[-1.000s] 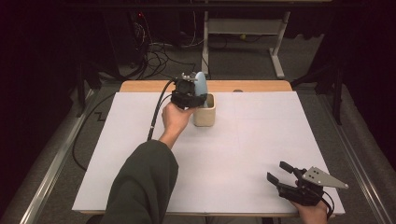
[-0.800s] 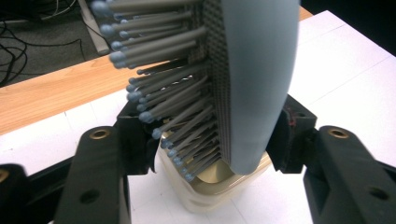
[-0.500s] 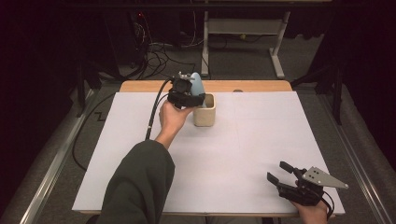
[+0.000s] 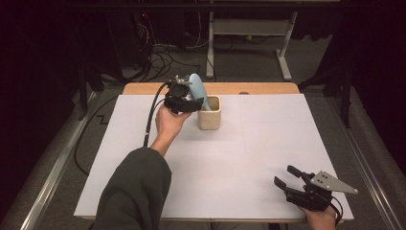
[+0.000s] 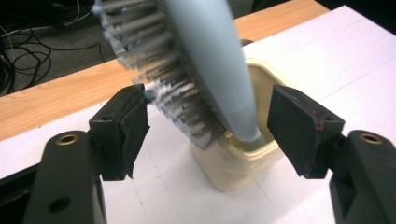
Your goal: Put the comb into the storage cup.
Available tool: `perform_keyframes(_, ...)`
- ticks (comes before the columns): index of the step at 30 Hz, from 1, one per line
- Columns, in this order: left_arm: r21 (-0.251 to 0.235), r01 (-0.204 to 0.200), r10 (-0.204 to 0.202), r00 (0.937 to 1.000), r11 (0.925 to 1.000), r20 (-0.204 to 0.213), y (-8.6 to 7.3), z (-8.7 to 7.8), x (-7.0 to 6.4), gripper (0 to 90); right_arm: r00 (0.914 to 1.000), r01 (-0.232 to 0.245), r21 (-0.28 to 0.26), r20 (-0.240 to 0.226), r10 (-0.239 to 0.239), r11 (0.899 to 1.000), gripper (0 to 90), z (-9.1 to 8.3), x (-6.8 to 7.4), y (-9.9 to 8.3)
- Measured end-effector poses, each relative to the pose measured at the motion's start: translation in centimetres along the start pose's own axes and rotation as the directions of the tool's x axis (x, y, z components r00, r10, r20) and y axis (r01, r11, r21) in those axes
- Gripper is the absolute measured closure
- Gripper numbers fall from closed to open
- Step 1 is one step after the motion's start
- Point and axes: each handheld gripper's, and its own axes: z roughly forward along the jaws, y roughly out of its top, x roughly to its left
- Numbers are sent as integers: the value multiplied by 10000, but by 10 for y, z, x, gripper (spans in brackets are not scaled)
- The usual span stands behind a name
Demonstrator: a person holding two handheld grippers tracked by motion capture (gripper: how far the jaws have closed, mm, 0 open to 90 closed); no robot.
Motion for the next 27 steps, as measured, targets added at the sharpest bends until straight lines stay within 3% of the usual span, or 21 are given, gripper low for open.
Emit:
perform_keyframes(4, 35, -248, 248, 9997, 9997, 60, -8, -5, 1, 316, 10000, -47, 13, 32, 47, 10000, 315, 0, 0, 0)
perform_keyframes(12, -138, -255, 259, 9993, 9996, 265, -19, -20, 6, 323, 9998, -157, -12, 78, 157, 9999, 315, 0, -3, -1)
perform_keyframes(27, -479, -500, 524, 9974, 9976, 499, -27, -36, 6, 332, 10000, -63, -31, 68, 63, 10000, 317, 0, -1, 0)
